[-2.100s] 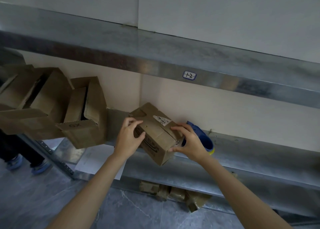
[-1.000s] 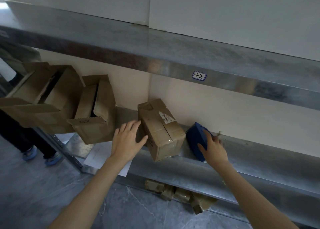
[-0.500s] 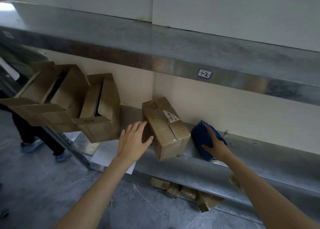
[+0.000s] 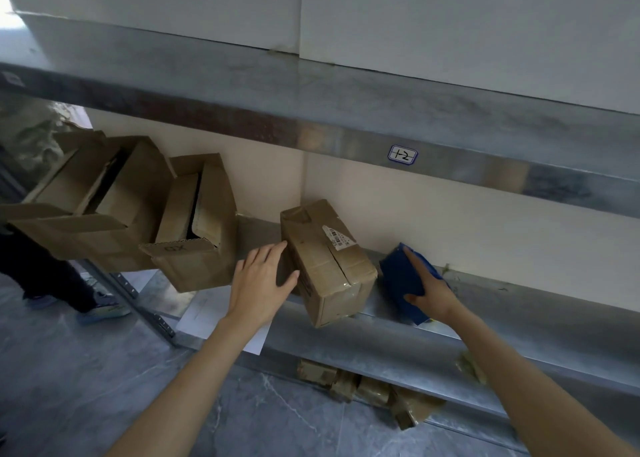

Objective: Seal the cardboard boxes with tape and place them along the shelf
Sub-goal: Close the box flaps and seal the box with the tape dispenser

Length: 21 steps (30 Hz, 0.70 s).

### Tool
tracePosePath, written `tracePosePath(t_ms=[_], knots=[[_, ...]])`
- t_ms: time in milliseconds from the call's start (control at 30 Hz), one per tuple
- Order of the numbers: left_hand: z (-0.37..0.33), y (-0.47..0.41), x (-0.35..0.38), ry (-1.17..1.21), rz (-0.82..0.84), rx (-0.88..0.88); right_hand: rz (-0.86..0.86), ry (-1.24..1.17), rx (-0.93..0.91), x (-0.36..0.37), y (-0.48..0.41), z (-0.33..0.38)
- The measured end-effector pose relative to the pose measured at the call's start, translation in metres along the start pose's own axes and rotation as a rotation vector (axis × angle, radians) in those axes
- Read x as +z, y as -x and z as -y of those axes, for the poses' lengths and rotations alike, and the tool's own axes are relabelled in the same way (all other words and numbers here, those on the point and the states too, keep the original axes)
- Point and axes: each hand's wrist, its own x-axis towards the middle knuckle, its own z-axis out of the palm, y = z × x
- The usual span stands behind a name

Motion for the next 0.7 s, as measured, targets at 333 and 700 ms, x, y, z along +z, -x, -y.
tracePosePath(t_ms=[333,700], knots=[[-0.010,-0.018,-0.017,0.122,-0.080,0.038,-0.105,0.079,-0.215,-0.054,0.045,0.033],[-0.040,-0.019,-0.030,0.434,0.042,0.172,-0.324,0.375,-0.605,-0.043,0.087,0.087]])
